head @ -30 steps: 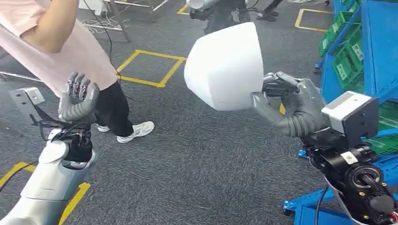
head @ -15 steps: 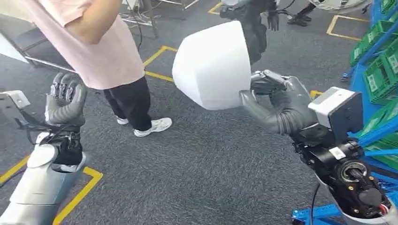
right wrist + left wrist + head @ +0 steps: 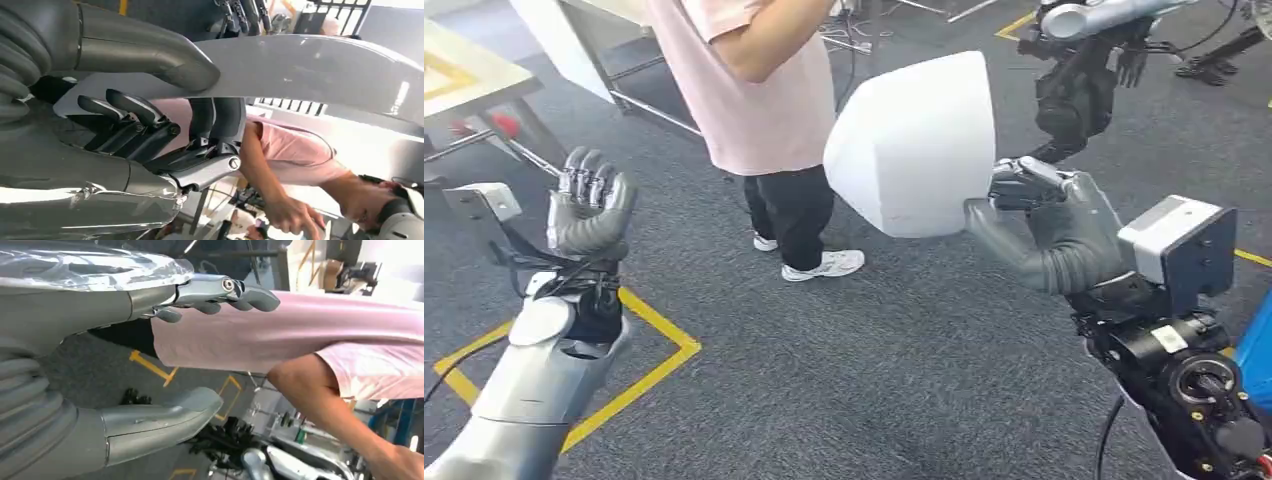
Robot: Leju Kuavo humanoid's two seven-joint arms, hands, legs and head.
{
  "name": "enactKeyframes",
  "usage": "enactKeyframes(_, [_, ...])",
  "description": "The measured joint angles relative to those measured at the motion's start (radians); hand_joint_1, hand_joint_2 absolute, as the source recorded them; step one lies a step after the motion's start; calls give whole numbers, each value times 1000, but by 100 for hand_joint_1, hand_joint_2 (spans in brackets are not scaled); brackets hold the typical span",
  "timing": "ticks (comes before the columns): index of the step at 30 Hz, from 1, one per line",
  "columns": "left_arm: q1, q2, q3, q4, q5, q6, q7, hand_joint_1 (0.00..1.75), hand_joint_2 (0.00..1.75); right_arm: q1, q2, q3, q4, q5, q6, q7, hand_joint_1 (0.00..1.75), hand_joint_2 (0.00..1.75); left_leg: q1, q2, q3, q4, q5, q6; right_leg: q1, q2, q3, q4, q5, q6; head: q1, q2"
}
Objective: Take the parts from the cabinet and place them on the table.
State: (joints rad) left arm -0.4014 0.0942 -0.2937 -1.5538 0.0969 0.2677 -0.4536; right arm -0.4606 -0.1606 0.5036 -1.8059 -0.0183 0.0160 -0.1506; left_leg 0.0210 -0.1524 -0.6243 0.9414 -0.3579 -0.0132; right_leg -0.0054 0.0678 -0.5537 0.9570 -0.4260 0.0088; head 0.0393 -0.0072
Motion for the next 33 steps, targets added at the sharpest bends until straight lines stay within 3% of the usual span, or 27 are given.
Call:
enactKeyframes(1, [0, 1, 0, -2, -3, 3, 0, 0, 175, -1, 0, 0, 4, -2, 5, -7, 175, 175, -8, -14, -2, -3, 4, -8, -9, -17, 7, -12, 6, -6, 0, 0])
enactKeyframes(2, [3, 1, 0, -5, -6, 4, 0, 0, 175, -5, 0, 0, 10, -3, 8, -11, 175, 175, -8, 20, -4, 5, -6, -7, -13, -36, 14, -23, 13, -7, -1, 0])
enactKeyframes(3, [-1, 3, 0, -5, -7, 5, 0, 0, 175, -4, 0, 0, 17, -6, 11, -14, 175, 175, -16, 85, -22, 42, -35, -13, -12, -44, 18, -30, 15, -12, -16, 0])
enactKeyframes(4, [-2, 3, 0, -5, -7, 5, 0, 0, 175, -5, 0, 0, 22, -9, 13, -18, 175, 175, -14, 117, -57, 114, -73, -19, -10, -59, 17, -30, 16, -17, -28, 0])
enactKeyframes(6, [10, 3, 0, -5, -7, 0, 0, 0, 175, -2, 0, 1, 36, -10, 14, -22, 175, 175, -9, 142, -143, 282, -137, -27, -8, -87, 15, -29, 14, -18, -33, 0])
enactKeyframes(7, [13, 3, 0, -5, -7, -3, 0, 0, 175, 0, 0, 1, 43, -10, 13, -23, 175, 175, -8, 145, -166, 322, -142, -30, -8, -101, 14, -27, 13, -18, -38, 0])
enactKeyframes(8, [13, 3, 0, -5, -6, -8, 0, 0, 175, 2, 0, 0, 48, -10, 12, -23, 175, 175, -5, 147, -159, 305, -123, -33, -8, -116, 13, -26, 11, -16, -44, 0])
enactKeyframes(10, [11, 3, 0, -5, -5, -15, 0, 0, 175, 4, 0, 0, 56, -10, 11, -24, 175, 175, -3, 162, -77, 153, -48, -35, -9, -141, 15, -23, 6, -10, -51, 0])
enactKeyframes(11, [9, 3, 0, -5, -4, -17, 0, 0, 175, 4, 0, 0, 58, -10, 11, -25, 175, 175, -3, 188, -20, 56, -13, -35, -10, -153, 17, -19, 1, -6, -54, 0])
enactKeyframes(12, [5, 3, 0, -5, -3, -18, 0, 0, 175, 5, 0, -1, 60, -10, 11, -26, 175, 175, -11, 234, 6, 1, -19, -29, -4, -160, 17, -16, -4, 1, -61, 0])
enactKeyframes(14, [3, 2, 0, -4, -2, -19, 0, 0, 175, 6, 0, -4, 64, -10, 10, -28, 175, 175, -14, 203, 6, 7, -15, -5, 2, -176, 21, -15, -12, 12, -56, 0])
enactKeyframes(16, [4, 3, 0, -4, -3, -19, -1, 0, 175, 6, 0, -5, 68, -10, 10, -27, 175, 175, -16, 177, 5, 7, -17, 8, 0, -198, 32, -17, -17, 22, -49, 0])
enactKeyframes(17, [2, 3, 0, -5, -2, -19, -1, 0, 175, 6, 0, -6, 69, -10, 10, -27, 175, 175, -9, 167, 11, 2, -13, 16, -5, -192, 30, -14, -25, 30, -50, 0])
enactKeyframes(18, [-1, 2, 0, -5, -3, -20, -1, 0, 175, 6, 0, -7, 71, -10, 10, -27, 175, 175, -7, 157, 12, 2, -14, 20, -8, -134, 16, 21, -52, 34, -41, 0])
enactKeyframes(19, [-2, 2, 0, -5, -3, -21, -1, 0, 175, 6, 0, -9, 71, -10, 9, -28, 175, 175, -7, 150, 13, 2, -14, 26, -11, -101, -12, 87, -88, 34, -33, 0])
enactKeyframes(20, [-2, 2, 0, -4, -3, -24, -2, 0, 175, 7, 0, -9, 73, -10, 9, -28, 175, 175, -8, 138, 12, 2, -14, 28, -9, -82, -57, 181, -130, 36, -24, 0])
enactKeyframes(21, [-1, 0, -1, -4, -2, -27, -2, 0, 175, 8, 0, -8, 76, -10, 9, -29, 175, 175, -11, 127, 12, 2, -14, 30, -8, -75, -101, 270, -161, 37, -19, 0])
enactKeyframes(22, [0, -1, -2, -3, -2, -29, -2, 0, 175, 9, 0, -8, 78, -9, 9, -29, 175, 175, -13, 113, 12, 3, -15, 30, -8, -73, -135, 330, -174, 36, -17, 0])
enactKeyframes(23, [0, -2, -2, -3, -2, -30, -2, 0, 175, 11, 0, -8, 82, -7, 8, -29, 175, 175, -15, 97, 14, 3, -15, 31, -7, -71, -144, 335, -159, 32, -15, 0])
enactKeyframes(24, [-1, -2, -2, -3, -1, -31, -2, 0, 175, 11, 0, -8, 84, -6, 8, -29, 175, 175, -16, 83, 14, 4, -15, 31, -4, -70, -131, 292, -123, 26, -10, 0])
enactKeyframes(26, [-1, -2, -2, -3, -1, -32, -2, 0, 175, 11, 0, -8, 85, -5, 8, -29, 175, 175, -17, 53, 17, 5, -15, 30, -1, -45, -57, 107, -16, 10, -1, 0])
enactKeyframes(27, [-1, -2, -2, -3, -1, -33, -3, 0, 175, 10, 0, -8, 85, -5, 8, -29, 175, 175, -13, 44, 16, 4, -15, 30, -1, 11, -28, 21, 14, 1, 2, 0])
enactKeyframes(28, [-2, -3, -2, -3, -1, -34, -3, 0, 175, 13, 0, -8, 88, -3, 8, -29, 175, 175, -16, 32, 10, 4, -12, 23, -7, 49, -11, 11, 9, -4, -5, 0])
enactKeyframes(29, [0, -3, -2, -2, -1, -34, -3, 0, 175, 11, 0, -9, 89, -3, 7, -29, 175, 175, -3, 18, 3, 5, -9, 16, 0, 35, -5, 0, 10, -3, -4, 0])
enactKeyframes(31, [5, -3, -3, -2, -1, -34, -4, 0, 175, 10, 0, -8, 90, -3, 8, -29, 175, 175, 2, -7, -1, -2, -1, 3, 5, 10, -1, -3, 8, -6, 7, 0])
enactKeyframes(32, [4, -2, -3, -2, 0, -34, -4, 0, 175, 8, 1, -8, 90, -3, 8, -29, 175, 175, -10, -14, -1, -5, 0, -3, -7, -10, 13, -28, 10, -8, 6, 0])
enactKeyframes(33, [2, -3, -3, -2, -1, -34, -5, 0, 175, 7, 2, -7, 90, -3, 8, -29, 175, 175, -16, 62, -6, 10, -15, -4, -8, -30, 24, -41, 17, -8, 1, 0])
